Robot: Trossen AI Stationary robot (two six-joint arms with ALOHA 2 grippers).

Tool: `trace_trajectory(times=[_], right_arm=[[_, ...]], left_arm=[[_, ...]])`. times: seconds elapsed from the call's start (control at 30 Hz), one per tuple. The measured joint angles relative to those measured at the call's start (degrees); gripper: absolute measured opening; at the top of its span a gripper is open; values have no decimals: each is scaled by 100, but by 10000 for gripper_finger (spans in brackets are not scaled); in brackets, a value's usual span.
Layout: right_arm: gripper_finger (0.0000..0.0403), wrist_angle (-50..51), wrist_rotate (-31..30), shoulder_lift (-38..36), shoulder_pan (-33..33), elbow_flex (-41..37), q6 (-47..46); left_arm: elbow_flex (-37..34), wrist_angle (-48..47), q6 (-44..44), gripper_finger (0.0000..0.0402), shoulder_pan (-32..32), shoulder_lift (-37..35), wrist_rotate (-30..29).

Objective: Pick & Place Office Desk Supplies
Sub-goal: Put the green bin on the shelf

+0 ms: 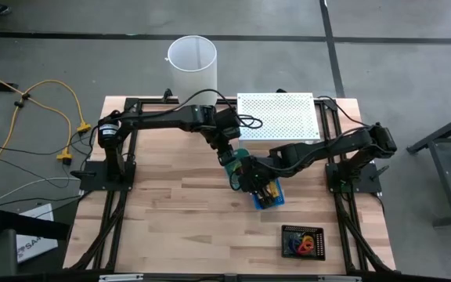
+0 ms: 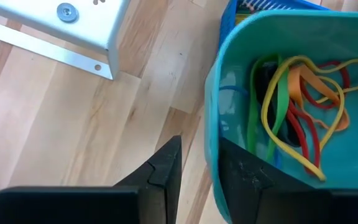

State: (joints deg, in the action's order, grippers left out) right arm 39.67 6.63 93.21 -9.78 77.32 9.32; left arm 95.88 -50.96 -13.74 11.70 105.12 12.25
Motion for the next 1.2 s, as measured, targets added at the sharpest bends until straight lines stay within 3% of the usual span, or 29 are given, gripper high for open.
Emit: trace_trajectory(times=[0.33,0.8,1.2], right_arm=[[3,-1,117,0,2,0,-66],[3,-6,97,0,2,0,-68],[3,-6,83,0,2,0,-68]], left_arm=[[0,131,28,95,-21,-27,413],[13,273,102,95,-31,-546,-62],[11,254,150,95,-31,-564,-163]])
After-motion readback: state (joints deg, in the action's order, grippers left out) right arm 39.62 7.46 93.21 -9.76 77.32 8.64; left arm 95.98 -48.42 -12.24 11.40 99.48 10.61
